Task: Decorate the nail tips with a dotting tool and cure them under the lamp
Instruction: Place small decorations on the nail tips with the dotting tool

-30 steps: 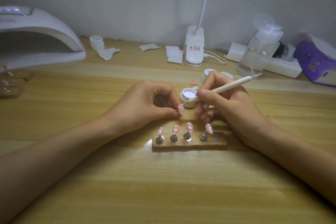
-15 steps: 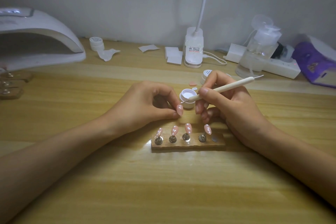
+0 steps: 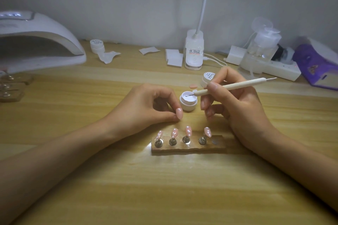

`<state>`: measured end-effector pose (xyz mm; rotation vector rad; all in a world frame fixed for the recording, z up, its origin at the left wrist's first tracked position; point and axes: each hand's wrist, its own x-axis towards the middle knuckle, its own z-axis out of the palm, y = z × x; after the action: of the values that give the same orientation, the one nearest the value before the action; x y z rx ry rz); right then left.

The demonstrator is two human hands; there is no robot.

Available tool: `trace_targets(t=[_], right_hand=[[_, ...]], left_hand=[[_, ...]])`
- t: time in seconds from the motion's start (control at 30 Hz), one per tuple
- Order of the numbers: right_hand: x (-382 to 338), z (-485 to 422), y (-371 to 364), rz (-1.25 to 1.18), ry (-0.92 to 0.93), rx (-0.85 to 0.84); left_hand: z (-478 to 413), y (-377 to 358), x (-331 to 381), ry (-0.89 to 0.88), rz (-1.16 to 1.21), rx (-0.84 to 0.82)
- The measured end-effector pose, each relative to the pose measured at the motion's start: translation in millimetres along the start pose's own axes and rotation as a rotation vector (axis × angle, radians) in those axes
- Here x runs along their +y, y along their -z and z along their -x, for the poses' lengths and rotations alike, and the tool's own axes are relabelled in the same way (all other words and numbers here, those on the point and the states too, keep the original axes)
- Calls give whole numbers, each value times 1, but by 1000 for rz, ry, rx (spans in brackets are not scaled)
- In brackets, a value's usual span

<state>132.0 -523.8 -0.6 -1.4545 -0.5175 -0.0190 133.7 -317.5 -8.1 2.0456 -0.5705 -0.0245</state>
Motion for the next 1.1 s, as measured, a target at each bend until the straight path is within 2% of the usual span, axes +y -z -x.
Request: trace_targets(t=[0.13, 0.37, 0.73, 1.1], right_hand=[[-1, 0, 1, 207, 84, 64], [7, -5, 4, 326, -55, 58], [11, -8, 5, 333, -69, 39], [3, -5, 4, 233, 159, 124]], left_hand=[[1, 0, 0, -4, -8, 0], [0, 0, 0, -1, 18, -7], [1, 0, 1, -18, 16, 2], [1, 0, -1, -10, 18, -6]])
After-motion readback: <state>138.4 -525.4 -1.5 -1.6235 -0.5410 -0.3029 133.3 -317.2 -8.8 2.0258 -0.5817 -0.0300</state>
